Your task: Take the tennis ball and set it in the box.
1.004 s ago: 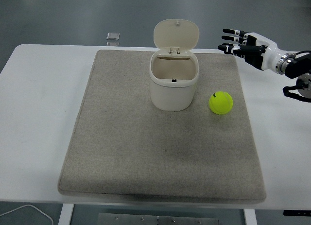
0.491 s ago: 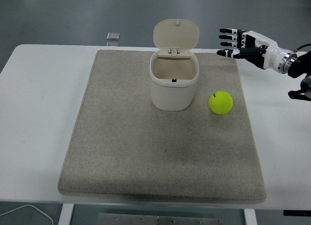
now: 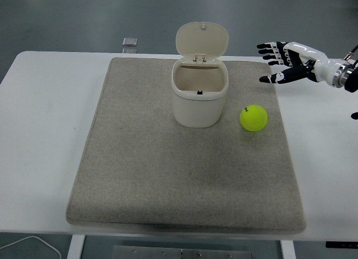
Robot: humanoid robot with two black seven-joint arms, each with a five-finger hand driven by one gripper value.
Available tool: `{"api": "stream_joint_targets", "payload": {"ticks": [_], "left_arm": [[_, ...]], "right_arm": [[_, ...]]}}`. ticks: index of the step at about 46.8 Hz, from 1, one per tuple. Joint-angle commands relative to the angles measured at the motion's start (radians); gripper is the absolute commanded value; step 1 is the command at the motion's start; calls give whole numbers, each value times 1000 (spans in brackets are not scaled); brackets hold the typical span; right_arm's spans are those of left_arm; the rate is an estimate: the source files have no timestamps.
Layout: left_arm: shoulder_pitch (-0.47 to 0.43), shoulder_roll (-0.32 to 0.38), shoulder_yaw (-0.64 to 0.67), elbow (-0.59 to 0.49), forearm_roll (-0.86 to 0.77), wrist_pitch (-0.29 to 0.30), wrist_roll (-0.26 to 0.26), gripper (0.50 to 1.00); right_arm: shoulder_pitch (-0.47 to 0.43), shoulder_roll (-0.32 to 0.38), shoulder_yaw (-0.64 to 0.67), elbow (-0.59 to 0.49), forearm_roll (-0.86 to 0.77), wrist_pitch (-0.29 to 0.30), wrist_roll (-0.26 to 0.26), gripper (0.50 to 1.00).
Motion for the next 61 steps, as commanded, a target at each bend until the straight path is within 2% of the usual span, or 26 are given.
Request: {"api": "stream_joint_targets", "payload": {"ticks": [1,16,23,31,37,54,61], "left_arm": [[0,0,0,0,0,1,0,992],[0,0,0,0,0,1,0,992],[0,0,0,0,0,1,0,992],[0,0,0,0,0,1,0,992],[0,0,0,0,0,1,0,992],[0,0,0,0,0,-1,0,992],[0,0,0,0,0,1,0,992]], "right_arm": [[10,-16,-31,1,-59,3,32,926],[45,-65,-136,16,-273,5,159,926],[69,-97,-162,105,-344,5,162,926],[68,-91,-166,186,-410,-5,159,926],[56,-83,-166,188,-430,-11,153,926],[17,-63,-211,177,-493,-109,147,926],[11,-59,-217,176,-493,-118,147,926]]}}
